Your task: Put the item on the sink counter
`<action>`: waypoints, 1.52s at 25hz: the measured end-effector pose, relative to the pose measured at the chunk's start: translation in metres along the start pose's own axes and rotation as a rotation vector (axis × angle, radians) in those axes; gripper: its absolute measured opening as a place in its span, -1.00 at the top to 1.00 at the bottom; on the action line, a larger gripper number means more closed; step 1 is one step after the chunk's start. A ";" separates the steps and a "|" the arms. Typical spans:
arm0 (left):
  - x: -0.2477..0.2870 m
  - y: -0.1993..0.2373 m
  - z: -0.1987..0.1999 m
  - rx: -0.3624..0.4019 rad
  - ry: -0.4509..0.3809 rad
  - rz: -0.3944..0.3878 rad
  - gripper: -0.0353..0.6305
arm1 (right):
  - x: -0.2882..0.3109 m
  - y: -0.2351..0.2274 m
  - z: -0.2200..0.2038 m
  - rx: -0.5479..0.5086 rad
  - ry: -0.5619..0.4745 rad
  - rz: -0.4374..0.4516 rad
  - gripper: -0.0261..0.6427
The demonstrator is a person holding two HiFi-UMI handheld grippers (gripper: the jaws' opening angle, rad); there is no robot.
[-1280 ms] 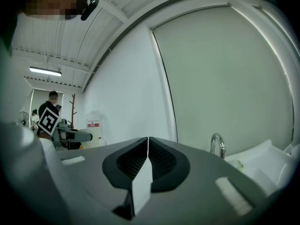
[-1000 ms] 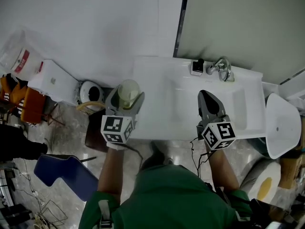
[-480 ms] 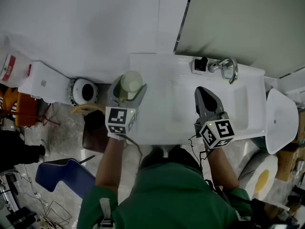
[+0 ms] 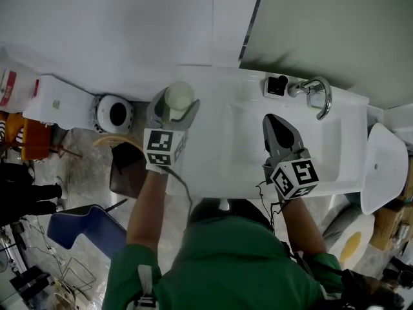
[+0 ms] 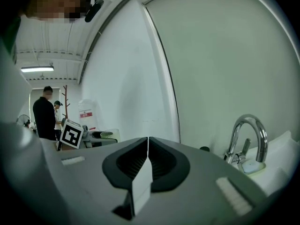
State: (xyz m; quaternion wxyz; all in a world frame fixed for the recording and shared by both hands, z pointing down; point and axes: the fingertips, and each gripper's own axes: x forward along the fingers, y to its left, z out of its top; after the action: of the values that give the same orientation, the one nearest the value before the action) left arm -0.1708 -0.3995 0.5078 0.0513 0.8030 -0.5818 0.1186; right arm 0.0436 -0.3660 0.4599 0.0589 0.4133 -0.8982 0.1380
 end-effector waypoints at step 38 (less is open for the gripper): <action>0.118 0.032 -0.135 -0.111 0.284 -0.031 -0.27 | 0.033 -0.057 -0.038 0.049 0.092 -0.062 0.90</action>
State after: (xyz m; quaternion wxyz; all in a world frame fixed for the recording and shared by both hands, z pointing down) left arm -0.1844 -0.4885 0.6662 0.1793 0.7831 -0.5618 0.1976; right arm 0.0654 -0.4140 0.5150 0.0943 0.4355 -0.8775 0.1772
